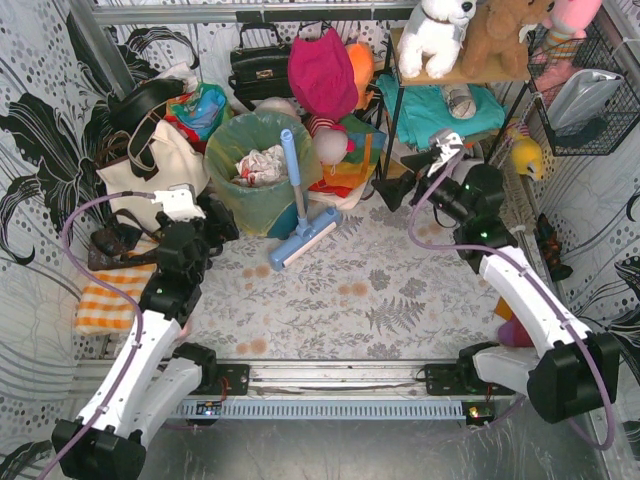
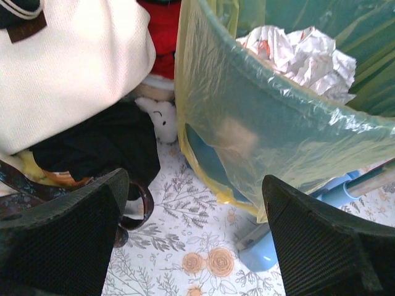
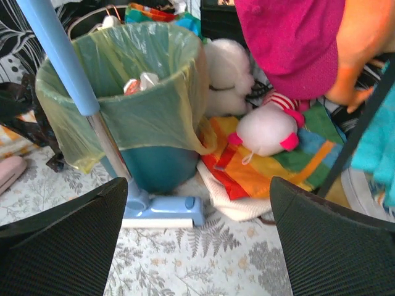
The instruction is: Tie the trash bag
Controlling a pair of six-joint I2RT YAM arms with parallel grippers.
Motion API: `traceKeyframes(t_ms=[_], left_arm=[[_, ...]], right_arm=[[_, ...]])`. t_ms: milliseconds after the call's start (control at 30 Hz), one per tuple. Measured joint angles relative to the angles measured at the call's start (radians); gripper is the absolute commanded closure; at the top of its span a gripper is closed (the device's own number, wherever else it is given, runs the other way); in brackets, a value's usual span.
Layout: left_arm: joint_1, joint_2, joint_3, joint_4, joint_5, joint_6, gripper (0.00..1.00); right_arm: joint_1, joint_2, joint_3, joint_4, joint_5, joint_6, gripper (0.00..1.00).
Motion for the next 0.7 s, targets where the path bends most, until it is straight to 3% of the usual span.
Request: traceKeyframes(t_ms=[200, 700], left_arm=[[0.0, 0.021, 0.025, -0.065, -0.007, -0.015, 0.02], [0.0, -0.091, 0.018, -0.076, -0.021, -0.008, 0.02]], right_arm=[[0.045, 0.111, 0.155, 0.008, -0.038, 0.012, 0.03], [0.227, 0.381, 0.393, 0.095, -0.148, 0.002, 0.03]])
